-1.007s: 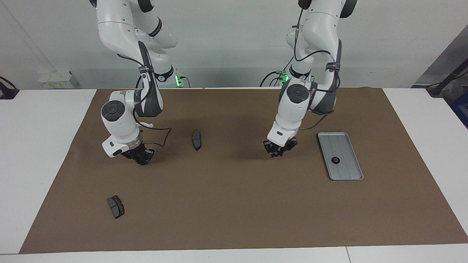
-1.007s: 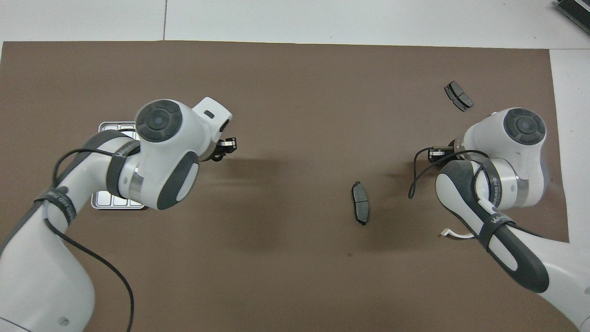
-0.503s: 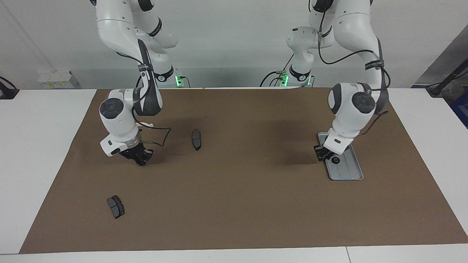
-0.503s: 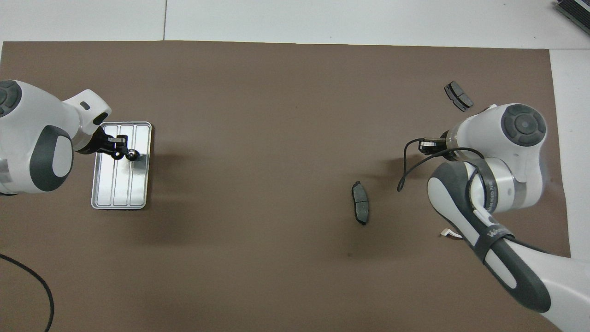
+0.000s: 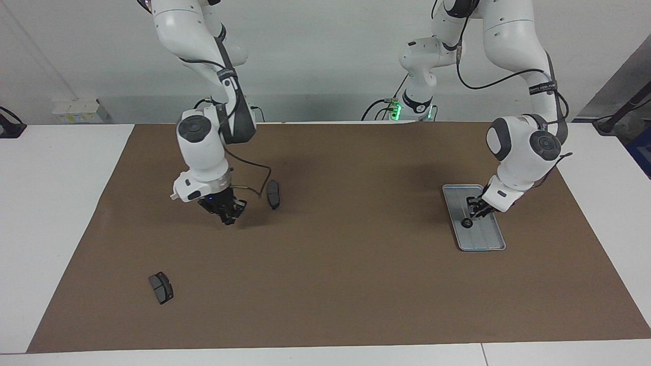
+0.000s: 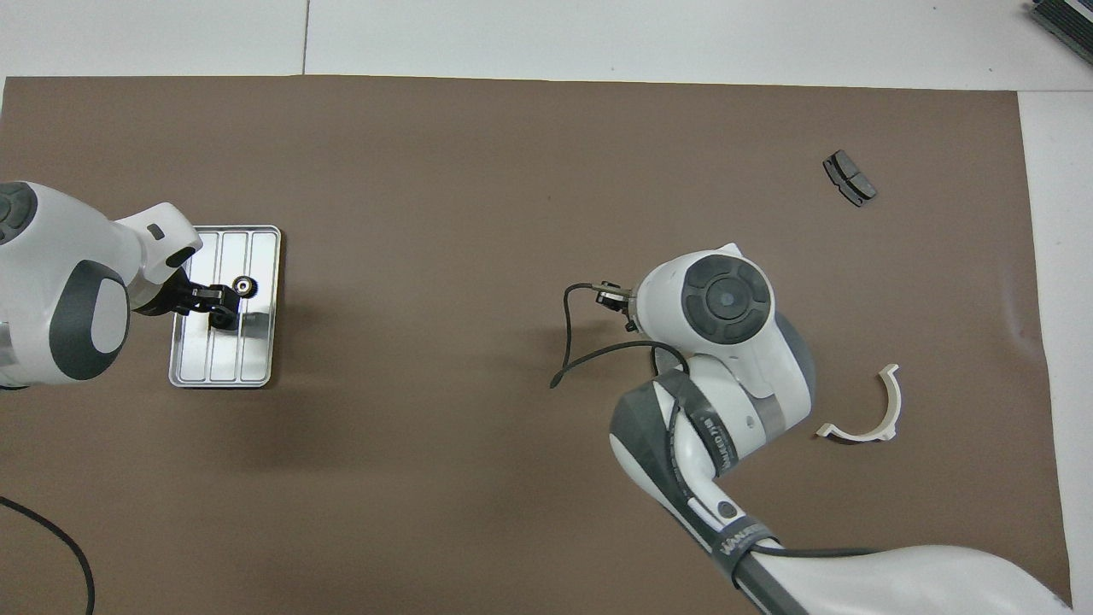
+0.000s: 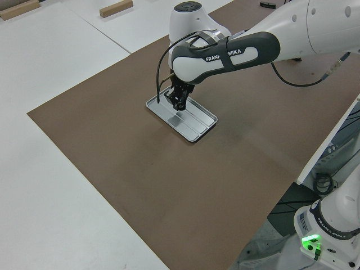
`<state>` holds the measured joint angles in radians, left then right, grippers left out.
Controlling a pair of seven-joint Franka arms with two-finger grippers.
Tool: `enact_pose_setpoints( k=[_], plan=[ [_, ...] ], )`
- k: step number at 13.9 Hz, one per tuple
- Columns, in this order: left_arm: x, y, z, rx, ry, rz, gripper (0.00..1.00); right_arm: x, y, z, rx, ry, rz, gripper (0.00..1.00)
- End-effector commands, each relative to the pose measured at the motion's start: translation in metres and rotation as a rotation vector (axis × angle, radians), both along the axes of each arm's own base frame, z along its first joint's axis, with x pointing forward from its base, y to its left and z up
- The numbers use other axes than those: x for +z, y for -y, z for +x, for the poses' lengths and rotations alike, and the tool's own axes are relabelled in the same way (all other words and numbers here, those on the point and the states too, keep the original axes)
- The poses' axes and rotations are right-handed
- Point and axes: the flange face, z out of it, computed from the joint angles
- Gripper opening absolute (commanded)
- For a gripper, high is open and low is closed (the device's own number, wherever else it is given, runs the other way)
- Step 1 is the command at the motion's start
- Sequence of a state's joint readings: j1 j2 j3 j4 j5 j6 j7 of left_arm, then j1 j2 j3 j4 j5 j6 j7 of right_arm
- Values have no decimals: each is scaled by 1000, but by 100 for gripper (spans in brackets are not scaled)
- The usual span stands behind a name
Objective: Pick bearing gear from pile to tray
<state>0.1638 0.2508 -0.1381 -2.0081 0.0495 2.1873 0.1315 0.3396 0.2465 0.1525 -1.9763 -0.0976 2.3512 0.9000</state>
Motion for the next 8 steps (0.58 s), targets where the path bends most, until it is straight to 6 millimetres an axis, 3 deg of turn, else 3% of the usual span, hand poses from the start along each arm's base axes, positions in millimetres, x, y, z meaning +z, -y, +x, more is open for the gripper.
enact_pose_setpoints(
  k=[1,3,6,8],
  plan=[
    [18,9,2,-14,38,9,100,-4,-49,-5,-49,4,35,2],
    [29,44,9,37,64,8,100,-17,-83,-6,-69,1,44,3],
    [31,127,3,154,100,3,100,-36,-127,-5,-71,-2,59,5],
    [31,175,-5,229,136,-15,100,-47,-145,-8,-67,-5,62,10]
  ],
)
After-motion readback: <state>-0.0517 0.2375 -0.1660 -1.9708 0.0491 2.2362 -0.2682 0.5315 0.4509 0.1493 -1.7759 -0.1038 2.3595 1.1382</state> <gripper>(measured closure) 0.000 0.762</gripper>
